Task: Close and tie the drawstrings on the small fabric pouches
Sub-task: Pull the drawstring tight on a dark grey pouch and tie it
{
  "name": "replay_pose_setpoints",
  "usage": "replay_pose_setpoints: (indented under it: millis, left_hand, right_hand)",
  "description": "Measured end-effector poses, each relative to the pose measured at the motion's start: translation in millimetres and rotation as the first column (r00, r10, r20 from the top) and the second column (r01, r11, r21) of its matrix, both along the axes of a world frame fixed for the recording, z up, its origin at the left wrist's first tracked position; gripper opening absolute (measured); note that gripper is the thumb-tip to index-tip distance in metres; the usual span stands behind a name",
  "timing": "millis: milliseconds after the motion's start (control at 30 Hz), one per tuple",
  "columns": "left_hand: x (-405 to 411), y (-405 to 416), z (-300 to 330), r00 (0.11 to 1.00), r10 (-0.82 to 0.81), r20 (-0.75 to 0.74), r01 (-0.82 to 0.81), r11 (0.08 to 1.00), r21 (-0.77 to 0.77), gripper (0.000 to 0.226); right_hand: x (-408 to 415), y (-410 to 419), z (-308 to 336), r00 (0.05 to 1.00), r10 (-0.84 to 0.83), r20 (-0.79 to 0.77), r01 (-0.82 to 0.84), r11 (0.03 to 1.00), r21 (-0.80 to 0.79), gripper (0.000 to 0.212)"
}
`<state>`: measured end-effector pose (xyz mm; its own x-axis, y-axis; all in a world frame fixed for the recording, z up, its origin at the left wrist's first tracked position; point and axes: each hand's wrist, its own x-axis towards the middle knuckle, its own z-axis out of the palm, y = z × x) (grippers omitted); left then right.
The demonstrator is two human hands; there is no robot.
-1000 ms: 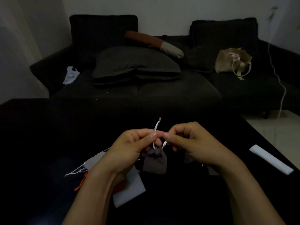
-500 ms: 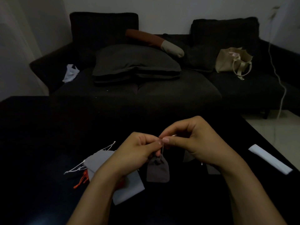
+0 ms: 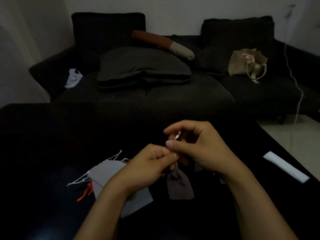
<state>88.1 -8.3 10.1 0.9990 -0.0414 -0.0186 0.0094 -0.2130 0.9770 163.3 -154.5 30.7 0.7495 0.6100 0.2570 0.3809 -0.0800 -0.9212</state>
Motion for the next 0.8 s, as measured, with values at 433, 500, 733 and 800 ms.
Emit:
replay_pose_setpoints:
  millis: [433, 500, 733, 800]
  left_hand:
    - [6, 6, -5, 0.999, 0.023, 0.026, -0.021, 0.996, -0.090, 0.039]
    - [6, 7, -4, 1.000, 0.025, 0.016, -0.023, 0.993, -0.112, 0.028]
    - [11, 5, -4, 0.971, 0.231, -0.064, -0.238, 0.896, -0.375, 0.019]
    - [11, 5, -4, 0.963, 0.252, -0.090, -0.267, 0.876, -0.402, 0.018]
  right_hand:
    - [0, -3, -2, 0.931, 0.036, -0.364, 0.005, 0.994, 0.111, 0.016]
    - [1, -2, -2, 0.932, -0.004, -0.361, 0.057, 0.989, 0.137, 0.016]
    - [2, -2, -2, 0.938, -0.115, -0.327, 0.166, 0.977, 0.132, 0.010]
    - [2, -2, -1, 0.935, -0.114, -0.335, 0.168, 0.976, 0.138, 0.011]
